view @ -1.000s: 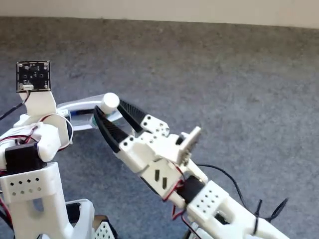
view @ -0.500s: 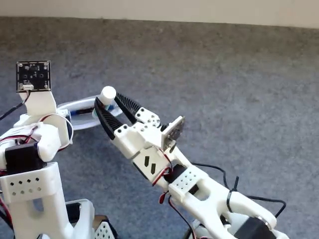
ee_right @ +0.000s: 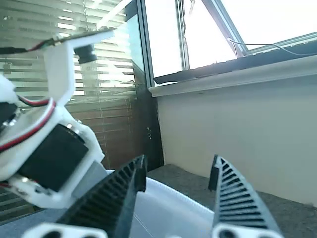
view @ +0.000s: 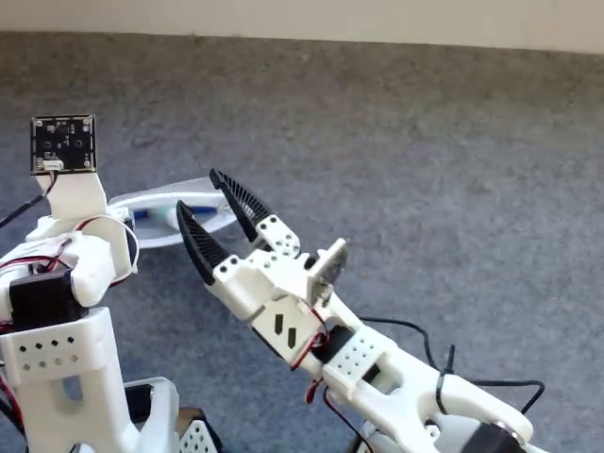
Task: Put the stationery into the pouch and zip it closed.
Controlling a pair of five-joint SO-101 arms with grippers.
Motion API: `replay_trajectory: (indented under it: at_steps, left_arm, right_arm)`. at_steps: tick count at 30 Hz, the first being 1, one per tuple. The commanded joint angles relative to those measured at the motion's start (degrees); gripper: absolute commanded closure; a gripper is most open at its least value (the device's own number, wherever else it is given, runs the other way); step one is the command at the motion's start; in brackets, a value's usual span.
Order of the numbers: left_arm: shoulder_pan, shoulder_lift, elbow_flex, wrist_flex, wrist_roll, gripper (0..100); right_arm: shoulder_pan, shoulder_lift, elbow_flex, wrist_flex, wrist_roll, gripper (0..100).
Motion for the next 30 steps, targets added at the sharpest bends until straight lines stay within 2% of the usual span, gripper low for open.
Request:
replay_trajectory:
  at_steps: [1, 4, 6, 14, 20, 27, 30]
  left_arm:
    - [1.0, -0.4, -2.1, 0.0, 0.4, 99]
    - [1.0, -0.4, -2.1, -0.1, 0.4, 99]
    - [1.0, -0.3, -2.1, -0.1, 0.4, 99]
    - [0.9, -0.3, -2.1, 0.0, 0.4, 99]
    - [0.9, -0.5, -0.7, -0.3, 0.4, 99]
    - [0.9, -0.5, -0.7, -0.3, 0.4, 99]
    - [0.9, -0.5, -0.7, -0.3, 0.4, 99]
  right_arm:
    - [-0.4, -5.7, 1.1, -1.0, 0.5, 80.8]
    - [-0.4, -8.7, 2.7, -0.7, 0.5, 80.8]
    - [-0.3, -10.6, 2.9, 3.4, 0.5, 80.8]
    - [-0.1, -23.6, 3.0, 23.8, 0.4, 80.7]
    - [0.0, -39.4, 2.5, 50.6, 0.4, 80.5]
    - [0.0, -51.6, 3.0, 65.5, 0.4, 80.5]
    - [0.0, -53.1, 3.0, 68.4, 0.4, 80.5]
